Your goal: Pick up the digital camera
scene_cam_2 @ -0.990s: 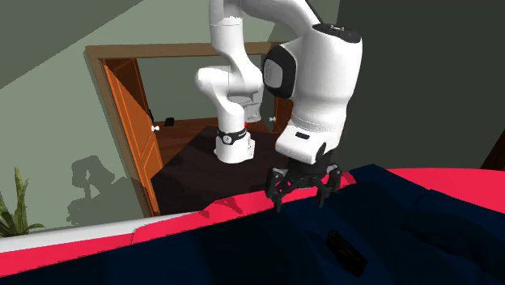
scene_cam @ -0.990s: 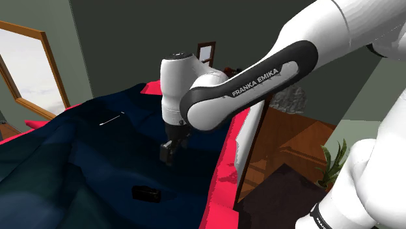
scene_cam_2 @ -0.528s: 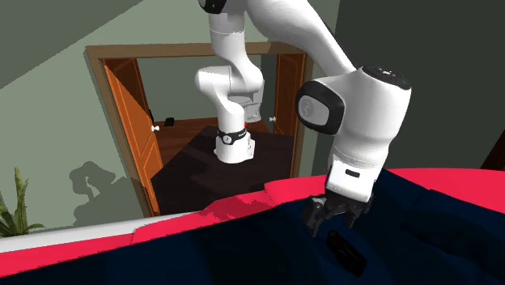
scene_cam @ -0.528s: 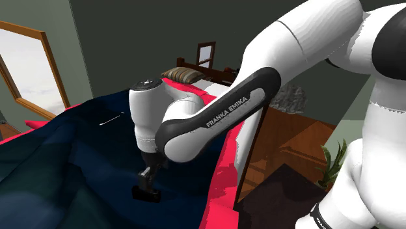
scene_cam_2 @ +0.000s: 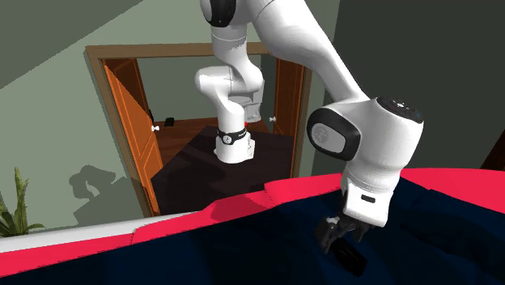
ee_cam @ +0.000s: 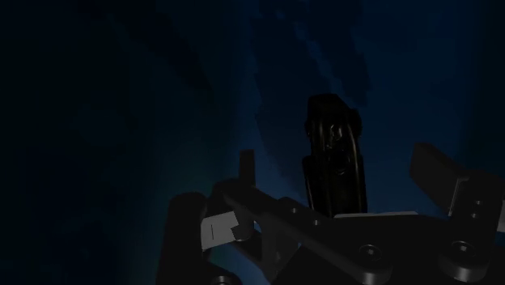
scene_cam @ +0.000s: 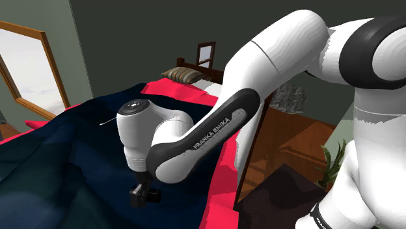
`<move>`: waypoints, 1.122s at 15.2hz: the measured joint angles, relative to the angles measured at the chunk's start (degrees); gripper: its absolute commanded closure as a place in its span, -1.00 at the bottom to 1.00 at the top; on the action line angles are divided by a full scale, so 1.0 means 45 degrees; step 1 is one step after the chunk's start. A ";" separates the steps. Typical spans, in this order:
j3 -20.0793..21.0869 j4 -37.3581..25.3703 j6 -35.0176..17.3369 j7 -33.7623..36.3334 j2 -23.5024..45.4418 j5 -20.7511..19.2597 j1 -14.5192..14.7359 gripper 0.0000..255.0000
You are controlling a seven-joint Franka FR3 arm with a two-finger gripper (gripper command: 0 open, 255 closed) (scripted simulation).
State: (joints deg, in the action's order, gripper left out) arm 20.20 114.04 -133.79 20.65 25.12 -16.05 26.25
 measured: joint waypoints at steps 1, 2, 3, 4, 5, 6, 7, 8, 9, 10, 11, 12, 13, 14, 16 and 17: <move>-0.0042 -0.0016 -0.0106 0.0036 0.0132 -0.0067 0.0024 -1.00; -0.0091 -0.0027 -0.0252 0.0114 0.0299 -0.0157 0.0077 -1.00; -0.0117 -0.0021 -0.0327 0.0140 0.0378 -0.0198 0.0093 -1.00; -0.0132 -0.0009 -0.0375 0.0159 0.0415 -0.0222 0.0102 1.00; -0.0138 0.0000 -0.0401 0.0168 0.0431 -0.0233 0.0106 1.00; -0.0141 0.0004 -0.0415 0.0173 0.0439 -0.0238 0.0109 1.00; -0.0143 0.0007 -0.0421 0.0175 0.0444 -0.0241 0.0109 1.00; -0.0144 0.0009 -0.0424 0.0175 0.0446 -0.0243 0.0109 1.00; -0.0145 0.0010 -0.0426 0.0176 0.0447 -0.0244 0.0109 1.00; -0.0145 0.0010 -0.0427 0.0176 0.0447 -0.0244 0.0109 1.00; -0.0145 0.0010 -0.0427 0.0176 0.0447 -0.0244 0.0109 1.00; -0.0145 0.0010 -0.0428 0.0176 0.0448 -0.0244 0.0109 1.00; -0.0146 0.0010 -0.0428 0.0176 0.0448 -0.0244 0.0109 1.00; -0.0146 -0.0001 -0.0422 0.0174 0.0453 -0.0245 0.0110 1.00; -0.0093 0.0008 -0.0284 0.0125 0.0300 -0.0164 0.0078 1.00; -0.0063 -0.0011 -0.0181 0.0063 0.0205 -0.0108 0.0041 1.00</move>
State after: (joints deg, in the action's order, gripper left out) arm 19.92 113.99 -134.60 20.93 26.04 -16.54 26.43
